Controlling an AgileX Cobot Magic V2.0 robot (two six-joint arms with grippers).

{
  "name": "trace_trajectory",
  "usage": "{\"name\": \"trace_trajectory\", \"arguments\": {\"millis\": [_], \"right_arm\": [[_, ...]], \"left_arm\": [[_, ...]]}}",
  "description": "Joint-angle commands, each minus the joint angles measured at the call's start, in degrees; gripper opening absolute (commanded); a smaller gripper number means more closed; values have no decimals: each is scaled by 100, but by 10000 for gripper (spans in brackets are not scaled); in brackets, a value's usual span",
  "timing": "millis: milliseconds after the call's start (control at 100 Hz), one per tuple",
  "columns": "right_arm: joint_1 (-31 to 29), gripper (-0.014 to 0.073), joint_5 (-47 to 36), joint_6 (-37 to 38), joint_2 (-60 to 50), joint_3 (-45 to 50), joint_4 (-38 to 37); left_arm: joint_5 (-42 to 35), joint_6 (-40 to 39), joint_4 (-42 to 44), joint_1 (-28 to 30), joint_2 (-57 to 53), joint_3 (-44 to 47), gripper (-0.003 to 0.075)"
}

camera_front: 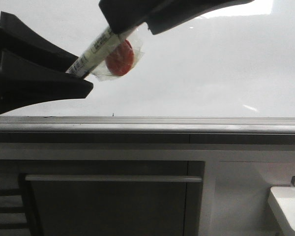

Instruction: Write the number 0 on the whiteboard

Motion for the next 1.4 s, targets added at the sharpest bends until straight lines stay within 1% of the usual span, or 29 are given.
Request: {"name": "trace_trajectory", "arguments": {"millis": [0,30,70,80,100,110,120,170,240,260,310,340,390,430,470,670,770,880,950,1000,1030,1080,1090,1100,1120,1150,1170,1260,1390], "right_arm": [[-3,248,-334,-81,-88,-207,139],[-3,187,-346,-81,-88,-207,139],[-3,71,-344,-81,-88,-207,139],[-3,29,-344,-81,-88,-207,139],[-3,-13,-344,-81,-88,-207,139],[-3,-53,-344,-81,-88,-207,139],[-3,-72,-344,-81,-88,-207,139],[-3,-63,-344,-81,-88,-207,139],[-3,-64,-344,-81,-88,-207,139],[-3,-64,-344,-81,-88,-207,139],[-3,-64,-344,-81,-88,-207,139],[-3,-64,-344,-81,-88,-207,139],[-3,-64,-360,-81,-88,-207,139],[-3,-64,-385,-81,-88,-207,139],[-3,-64,-450,-81,-88,-207,139],[-24,-64,-710,-81,-88,-197,81],[-55,-63,-746,-81,-88,-197,-39],[-269,-63,-776,-81,-88,-187,-53],[-450,-63,-848,-81,-88,-187,-53],[-585,-64,-888,-81,-88,-187,-53],[-662,-64,-891,-81,-88,-187,-53],[-769,-67,-891,-81,-88,-187,-53],[-800,-67,-891,-81,-88,-187,-53],[-800,-67,-891,-81,-88,-187,-53],[-826,-67,-891,-81,-88,-187,-53],[-840,-67,-891,-81,-88,-187,-53],[-842,-67,-902,-81,-88,-187,-53],[-852,-67,-924,-81,-88,-187,-53],[-852,-67,-996,-81,-34,-187,-53]], "left_arm": [[-314,-46,-287,-49,-111,-155,-20],[-314,-46,-300,-49,-111,-155,-20],[-314,-46,-424,-49,-111,-155,-20],[-314,-46,-453,-49,-111,-155,-20],[-314,-46,-547,-49,-111,-155,-20],[-314,-46,-604,-49,-111,-155,-18],[-314,-46,-633,-49,-111,-155,-18],[-340,-46,-786,-49,-111,-155,6],[-538,-46,-810,-36,-111,-155,101],[-648,-46,-810,-37,-111,-155,155],[-795,-46,-849,-37,-111,-155,247],[-851,-63,-881,-37,-111,-155,322],[-902,-63,-978,-37,-111,-155,404],[-876,-63,-1062,-37,-111,-155,441],[-861,-63,-1072,-37,-111,-155,453],[-762,-76,-1100,-37,-410,-144,452],[-323,-86,-1165,-37,-873,-144,452],[213,-86,-1367,-37,-1473,-144,451],[647,-86,-1671,-37,-1936,-144,446],[1041,-86,-2077,-37,-2277,-144,428],[1245,-86,-2344,-37,-2512,-144,409],[1595,-86,-2860,-37,-2814,-144,351],[1690,-86,-2996,-37,-2895,-144,316],[1735,-86,-3057,-37,-2934,-144,316],[1883,-86,-3216,-37,-3044,-144,262],[2051,-86,-3369,-37,-3171,-144,217],[2197,-86,-3444,-30,-3249,-144,153],[2440,-86,-3491,-24,-3431,-144,-25],[2419,-86,-3542,-24,-3393,-144,-20]]}}
